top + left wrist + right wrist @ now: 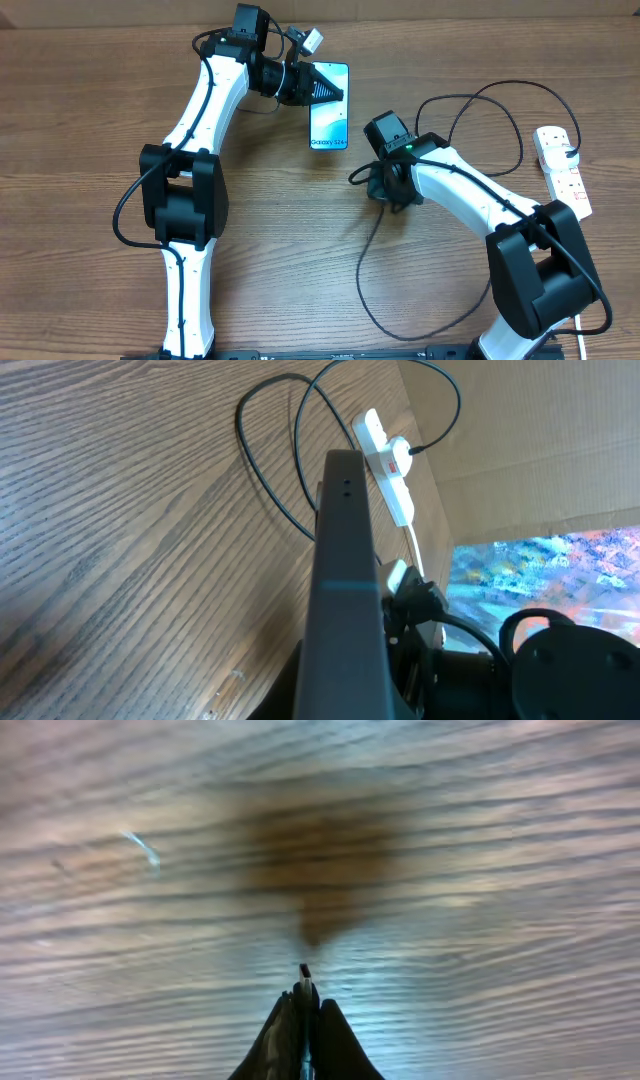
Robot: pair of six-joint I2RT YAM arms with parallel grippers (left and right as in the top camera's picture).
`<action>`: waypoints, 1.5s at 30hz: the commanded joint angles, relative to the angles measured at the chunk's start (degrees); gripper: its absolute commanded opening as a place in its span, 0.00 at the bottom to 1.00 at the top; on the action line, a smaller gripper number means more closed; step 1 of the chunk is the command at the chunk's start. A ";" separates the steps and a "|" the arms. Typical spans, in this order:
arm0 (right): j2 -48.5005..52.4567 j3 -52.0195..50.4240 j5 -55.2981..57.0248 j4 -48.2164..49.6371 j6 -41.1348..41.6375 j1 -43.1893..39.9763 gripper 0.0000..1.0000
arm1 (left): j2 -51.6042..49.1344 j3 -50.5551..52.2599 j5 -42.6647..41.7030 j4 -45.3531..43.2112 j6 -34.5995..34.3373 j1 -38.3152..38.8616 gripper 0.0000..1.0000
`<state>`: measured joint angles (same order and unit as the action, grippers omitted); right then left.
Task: Plug charger to phone and switch on socket
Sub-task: 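Close the right gripper on the USB-C plug and lift it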
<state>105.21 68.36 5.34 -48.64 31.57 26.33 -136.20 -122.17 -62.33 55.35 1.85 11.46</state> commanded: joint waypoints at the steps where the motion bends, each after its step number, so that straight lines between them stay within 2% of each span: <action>1: 0.55 0.87 2.47 -0.28 -7.06 -0.20 0.04 | -0.42 0.20 -2.23 0.04 0.37 -0.63 0.04; 13: 4.37 -0.87 1.11 -0.17 -7.85 -0.20 0.04 | -0.42 0.22 -2.19 -0.15 0.79 -0.63 0.04; 14: 4.63 -0.87 0.61 -0.37 -7.85 -0.20 0.05 | -0.42 0.22 -2.19 -0.17 0.79 -0.63 0.04; 17: 4.96 -0.87 0.59 -0.74 -7.85 -0.20 0.22 | -0.42 0.20 -2.21 -0.28 0.79 -0.63 0.04; 22: 4.96 -0.87 0.57 -1.29 -7.72 -0.20 0.29 | -0.42 0.20 -2.23 -0.42 0.76 -0.63 0.04; 25: 4.96 -0.87 -0.02 -1.77 -7.63 -0.20 0.21 | -0.42 0.22 -2.21 -0.35 0.76 -0.63 0.04; 33: 4.96 -0.87 -1.62 -2.97 -6.05 -0.20 0.19 | -0.42 0.20 -2.21 -0.35 0.76 -0.63 0.04; 35: 4.96 -0.87 -1.62 -2.89 -6.05 -0.20 0.14 | -0.42 0.22 -2.23 -0.35 0.76 -0.63 0.04; 37: 4.96 -0.87 -1.62 -2.84 -6.10 -0.20 0.04 | -0.42 0.20 -2.21 -0.35 0.76 -0.63 0.04; 45: 4.94 1.22 -2.14 -2.19 -6.56 -0.20 0.04 | -0.42 0.20 -2.23 -0.39 0.76 -0.63 0.04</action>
<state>109.21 68.05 3.79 -50.68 25.45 26.28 -136.20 -122.17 -62.33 55.20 1.87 11.46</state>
